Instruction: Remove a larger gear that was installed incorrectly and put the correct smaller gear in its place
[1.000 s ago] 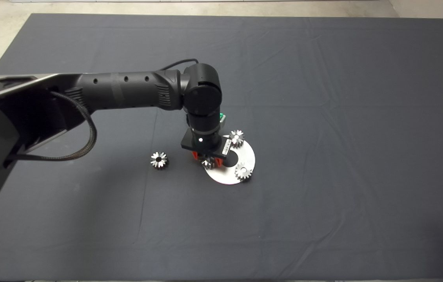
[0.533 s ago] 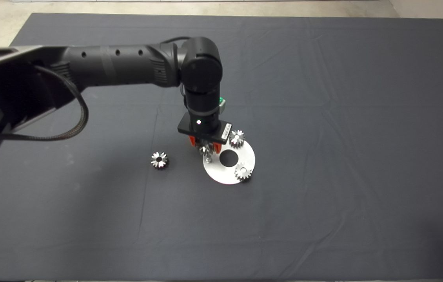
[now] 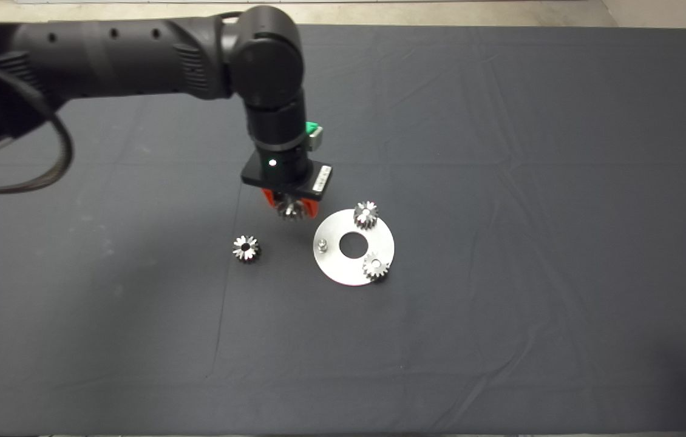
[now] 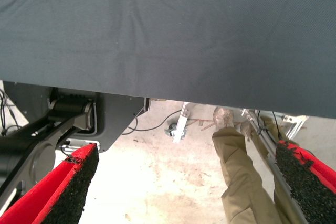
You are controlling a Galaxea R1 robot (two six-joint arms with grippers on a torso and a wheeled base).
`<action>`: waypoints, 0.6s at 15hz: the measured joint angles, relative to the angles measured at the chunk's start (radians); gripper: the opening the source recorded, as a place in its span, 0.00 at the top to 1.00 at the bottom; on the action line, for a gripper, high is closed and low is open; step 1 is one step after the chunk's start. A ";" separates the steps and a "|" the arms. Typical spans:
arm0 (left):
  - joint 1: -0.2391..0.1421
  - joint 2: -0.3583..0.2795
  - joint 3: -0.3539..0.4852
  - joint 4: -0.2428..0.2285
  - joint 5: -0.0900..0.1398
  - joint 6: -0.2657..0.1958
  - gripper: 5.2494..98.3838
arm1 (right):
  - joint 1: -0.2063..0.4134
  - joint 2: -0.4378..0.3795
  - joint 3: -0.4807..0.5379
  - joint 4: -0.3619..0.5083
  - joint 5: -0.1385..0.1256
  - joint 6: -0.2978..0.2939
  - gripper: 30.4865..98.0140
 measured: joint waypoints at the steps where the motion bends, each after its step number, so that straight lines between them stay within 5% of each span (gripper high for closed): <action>1: 0.000 -0.026 0.022 0.053 0.006 -0.016 0.58 | 0.000 0.000 0.000 0.000 0.001 0.011 0.14; 5: 0.002 -0.073 0.071 0.278 -0.016 -0.062 0.58 | 0.000 0.005 0.000 0.000 0.001 0.024 0.14; 7: 0.027 -0.077 0.086 0.342 -0.053 -0.090 0.58 | 0.000 0.018 0.000 0.000 0.001 0.025 0.14; 9: 0.079 -0.074 0.087 0.376 -0.059 -0.099 0.58 | 0.000 0.023 0.000 0.000 0.001 0.028 0.14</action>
